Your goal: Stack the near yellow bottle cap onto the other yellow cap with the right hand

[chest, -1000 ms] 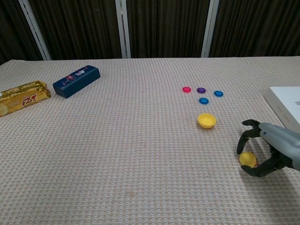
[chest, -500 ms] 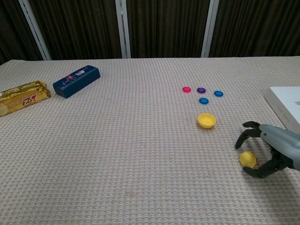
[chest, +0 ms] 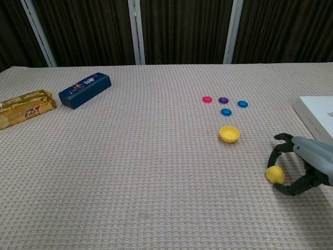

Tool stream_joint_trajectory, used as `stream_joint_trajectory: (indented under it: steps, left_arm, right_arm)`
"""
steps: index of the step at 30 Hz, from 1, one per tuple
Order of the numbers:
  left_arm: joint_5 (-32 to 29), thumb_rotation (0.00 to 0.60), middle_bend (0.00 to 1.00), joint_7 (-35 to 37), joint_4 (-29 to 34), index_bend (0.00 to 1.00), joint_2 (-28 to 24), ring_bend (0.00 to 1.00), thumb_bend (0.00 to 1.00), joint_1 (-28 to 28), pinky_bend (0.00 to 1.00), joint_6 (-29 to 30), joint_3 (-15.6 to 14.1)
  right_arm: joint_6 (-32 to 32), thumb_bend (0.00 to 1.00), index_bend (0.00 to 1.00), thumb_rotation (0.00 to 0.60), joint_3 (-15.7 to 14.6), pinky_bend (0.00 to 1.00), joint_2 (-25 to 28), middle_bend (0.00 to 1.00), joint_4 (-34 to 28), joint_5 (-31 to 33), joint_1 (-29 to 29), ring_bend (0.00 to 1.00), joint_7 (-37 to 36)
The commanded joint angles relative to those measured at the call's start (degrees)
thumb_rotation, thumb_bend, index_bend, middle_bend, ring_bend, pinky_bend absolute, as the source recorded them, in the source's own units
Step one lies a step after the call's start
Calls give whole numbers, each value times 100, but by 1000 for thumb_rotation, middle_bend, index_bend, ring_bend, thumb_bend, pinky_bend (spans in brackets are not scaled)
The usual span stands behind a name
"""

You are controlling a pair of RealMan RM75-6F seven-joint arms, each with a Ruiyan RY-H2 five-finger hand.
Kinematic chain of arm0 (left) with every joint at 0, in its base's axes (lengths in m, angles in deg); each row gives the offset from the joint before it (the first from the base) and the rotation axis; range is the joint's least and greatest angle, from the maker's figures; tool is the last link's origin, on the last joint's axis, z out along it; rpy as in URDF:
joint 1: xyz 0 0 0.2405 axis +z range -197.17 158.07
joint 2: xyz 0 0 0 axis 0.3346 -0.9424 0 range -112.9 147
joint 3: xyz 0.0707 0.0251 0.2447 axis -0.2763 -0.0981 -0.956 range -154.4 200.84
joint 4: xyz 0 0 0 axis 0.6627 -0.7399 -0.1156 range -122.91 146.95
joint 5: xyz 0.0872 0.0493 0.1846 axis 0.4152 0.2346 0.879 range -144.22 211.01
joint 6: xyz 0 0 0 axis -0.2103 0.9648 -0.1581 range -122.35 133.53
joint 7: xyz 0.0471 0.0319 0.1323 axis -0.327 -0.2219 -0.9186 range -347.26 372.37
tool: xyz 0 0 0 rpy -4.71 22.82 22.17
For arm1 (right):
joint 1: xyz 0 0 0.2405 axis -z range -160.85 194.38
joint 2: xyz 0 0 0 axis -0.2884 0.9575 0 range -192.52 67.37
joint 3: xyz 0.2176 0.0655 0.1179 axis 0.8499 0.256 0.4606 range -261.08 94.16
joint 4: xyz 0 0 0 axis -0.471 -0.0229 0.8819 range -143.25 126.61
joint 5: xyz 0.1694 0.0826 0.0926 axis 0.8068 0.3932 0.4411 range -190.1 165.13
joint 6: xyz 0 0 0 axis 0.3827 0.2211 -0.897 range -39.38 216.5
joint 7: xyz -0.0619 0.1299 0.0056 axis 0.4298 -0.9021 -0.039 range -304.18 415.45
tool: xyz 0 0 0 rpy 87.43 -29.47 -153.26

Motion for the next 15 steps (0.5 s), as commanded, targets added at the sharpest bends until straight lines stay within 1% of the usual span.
stream_joint_trajectory:
  steps: [1,10,15]
  left_arm:
    - [-5,600,0,6,4,0,-5,0,39,-3,174,-7,1]
    - [-7,600,0,-5,5,0,-5,0,37,-3,174,-5,2]
    - [-6,600,0,-12,5,0,-1,0,39,-2,174,-1,2]
  right_arm:
    - [-12,281,459,600,7,0,0,0,13,3,6,0,-9]
    - [-52,281,500,600,25,0,-17,0,19,-58,16,0,-88]
    - [-67,281,500,600,114,0,27,0,6,-138,-30,0,-121]
